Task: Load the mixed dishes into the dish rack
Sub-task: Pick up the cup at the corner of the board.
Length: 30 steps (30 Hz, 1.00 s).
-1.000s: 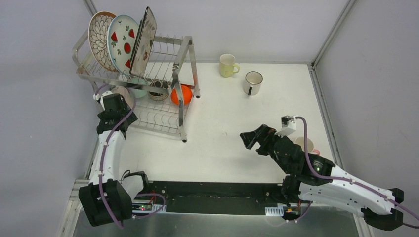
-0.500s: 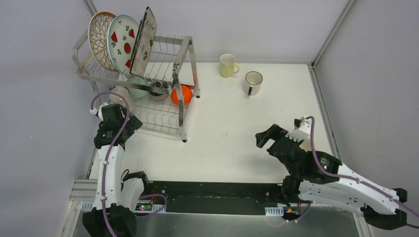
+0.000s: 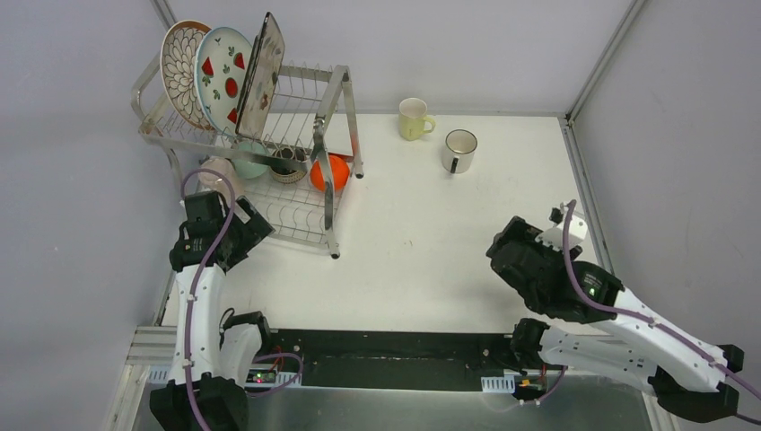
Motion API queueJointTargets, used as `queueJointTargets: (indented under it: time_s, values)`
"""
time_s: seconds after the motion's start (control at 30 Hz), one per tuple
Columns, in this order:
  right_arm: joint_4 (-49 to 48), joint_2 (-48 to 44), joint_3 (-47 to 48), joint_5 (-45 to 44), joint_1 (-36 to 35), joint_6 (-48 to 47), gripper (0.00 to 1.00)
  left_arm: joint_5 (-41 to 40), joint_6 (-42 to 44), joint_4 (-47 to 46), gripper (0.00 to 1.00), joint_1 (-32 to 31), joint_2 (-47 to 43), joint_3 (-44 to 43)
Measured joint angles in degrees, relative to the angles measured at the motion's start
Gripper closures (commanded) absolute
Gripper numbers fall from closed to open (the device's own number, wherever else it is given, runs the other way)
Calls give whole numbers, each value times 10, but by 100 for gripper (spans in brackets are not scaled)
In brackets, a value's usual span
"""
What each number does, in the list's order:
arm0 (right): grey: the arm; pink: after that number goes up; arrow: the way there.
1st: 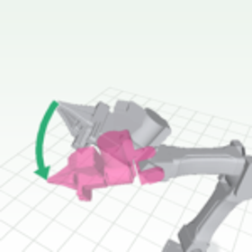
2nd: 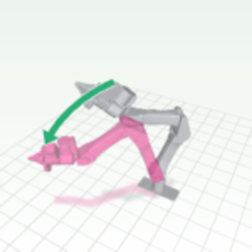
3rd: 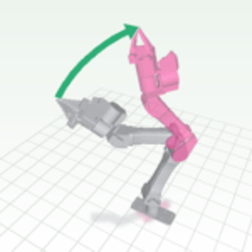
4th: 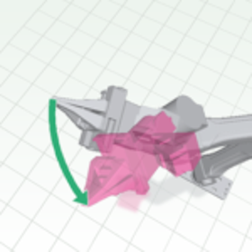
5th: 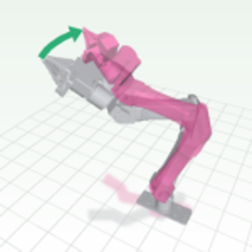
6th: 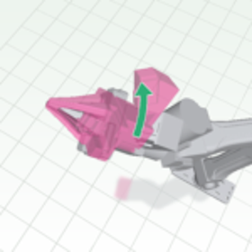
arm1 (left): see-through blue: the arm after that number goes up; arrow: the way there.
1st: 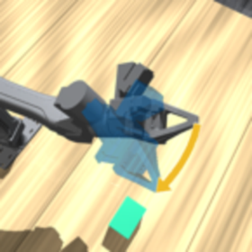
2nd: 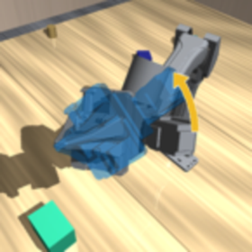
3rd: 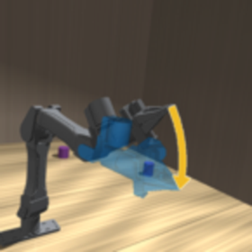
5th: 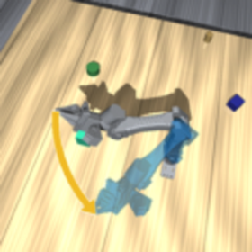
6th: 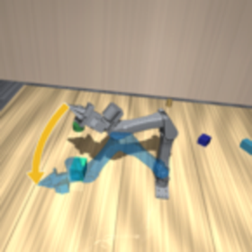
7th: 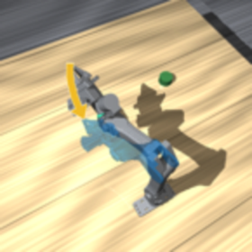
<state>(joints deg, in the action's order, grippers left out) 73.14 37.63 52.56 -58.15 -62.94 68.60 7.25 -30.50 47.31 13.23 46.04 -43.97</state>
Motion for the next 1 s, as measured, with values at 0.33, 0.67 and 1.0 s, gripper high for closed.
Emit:
queueJointTargets:
  time_s: [0.33, 0.67, 1.0]
  values:
    - [-22, 108, 43, 33, 157, -156, 2, 131, 27, -8, 1, -2, 4, -5]
    - [-134, 117, -7, 192, 413, -315, 15, 180, 39, -36, 1, -32, -20, -5]
    - [-209, 147, -94, 363, 563, -368, 45, 179, 40, -37, 2, -36, -23, -5]
